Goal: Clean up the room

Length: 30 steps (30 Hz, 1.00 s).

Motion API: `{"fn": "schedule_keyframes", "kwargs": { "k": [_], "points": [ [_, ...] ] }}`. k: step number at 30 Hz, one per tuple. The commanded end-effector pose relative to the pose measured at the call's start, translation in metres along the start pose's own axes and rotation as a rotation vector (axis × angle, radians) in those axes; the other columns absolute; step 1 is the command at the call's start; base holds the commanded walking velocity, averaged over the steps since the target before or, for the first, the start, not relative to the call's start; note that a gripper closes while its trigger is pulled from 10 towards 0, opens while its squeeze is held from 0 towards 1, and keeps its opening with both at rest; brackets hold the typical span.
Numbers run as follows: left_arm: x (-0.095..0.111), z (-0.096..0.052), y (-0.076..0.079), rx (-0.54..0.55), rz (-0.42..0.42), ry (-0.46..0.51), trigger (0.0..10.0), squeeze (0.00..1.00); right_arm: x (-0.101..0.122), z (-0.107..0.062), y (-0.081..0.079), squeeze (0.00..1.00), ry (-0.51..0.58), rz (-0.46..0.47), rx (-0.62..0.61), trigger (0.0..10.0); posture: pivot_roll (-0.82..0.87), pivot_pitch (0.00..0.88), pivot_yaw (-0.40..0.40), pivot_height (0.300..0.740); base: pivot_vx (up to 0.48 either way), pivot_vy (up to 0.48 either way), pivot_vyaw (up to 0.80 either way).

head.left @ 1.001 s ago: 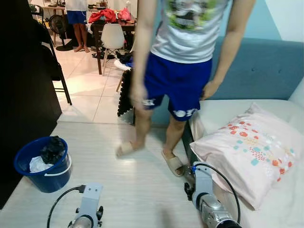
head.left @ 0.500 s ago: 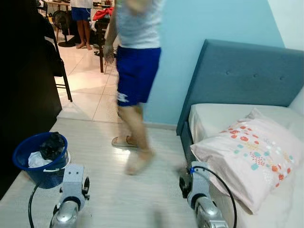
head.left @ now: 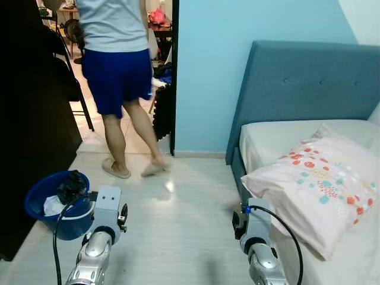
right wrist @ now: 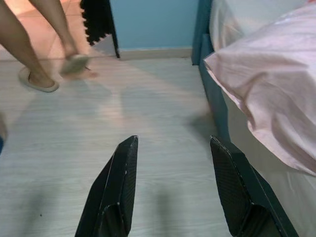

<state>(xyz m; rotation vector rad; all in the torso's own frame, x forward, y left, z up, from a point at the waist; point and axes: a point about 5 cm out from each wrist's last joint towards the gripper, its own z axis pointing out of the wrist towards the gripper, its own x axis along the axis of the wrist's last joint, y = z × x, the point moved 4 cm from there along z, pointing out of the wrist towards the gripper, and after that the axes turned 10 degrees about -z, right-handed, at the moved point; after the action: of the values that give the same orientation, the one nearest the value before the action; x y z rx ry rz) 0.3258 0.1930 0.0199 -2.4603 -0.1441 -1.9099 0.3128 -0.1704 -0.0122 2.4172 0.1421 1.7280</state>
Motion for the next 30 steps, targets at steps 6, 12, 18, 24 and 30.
{"fn": "schedule_keyframes", "kwargs": {
  "k": [6, 12, 18, 24, 30],
  "points": [
    [0.001, 0.0, 0.0, -0.004, -0.009, -0.011, 10.0, 0.0, 0.012, 0.002, -0.005, 0.0, 0.044, -0.038, 0.027, 10.0, 0.04, 0.0, -0.013, 0.74, 0.0, 0.0, 0.0],
    [-0.003, -0.005, 0.002, 0.007, -0.02, -0.017, 10.0, 0.0, 0.018, 0.004, -0.013, 0.0, 0.064, -0.075, 0.07, 10.0, 0.04, 0.0, -0.042, 0.74, 0.0, 0.0, 0.0],
    [0.002, -0.007, -0.005, 0.052, -0.035, -0.008, 10.0, 0.0, 0.021, 0.007, -0.018, 0.0, 0.056, -0.065, 0.084, 10.0, 0.05, 0.0, -0.052, 0.74, 0.0, 0.0, 0.0],
    [0.008, -0.006, -0.001, 0.028, -0.032, 0.003, 10.0, 0.0, 0.024, 0.007, -0.02, 0.0, 0.07, -0.073, 0.098, 10.0, 0.05, 0.0, -0.053, 0.74, 0.0, 0.0, 0.0],
    [0.01, -0.005, 0.0, 0.027, -0.046, 0.009, 10.0, 0.0, 0.022, 0.005, -0.018, 0.0, 0.062, -0.042, 0.096, 10.0, 0.04, 0.0, -0.05, 0.74, 0.0, 0.0, 0.0]
  ]
}}
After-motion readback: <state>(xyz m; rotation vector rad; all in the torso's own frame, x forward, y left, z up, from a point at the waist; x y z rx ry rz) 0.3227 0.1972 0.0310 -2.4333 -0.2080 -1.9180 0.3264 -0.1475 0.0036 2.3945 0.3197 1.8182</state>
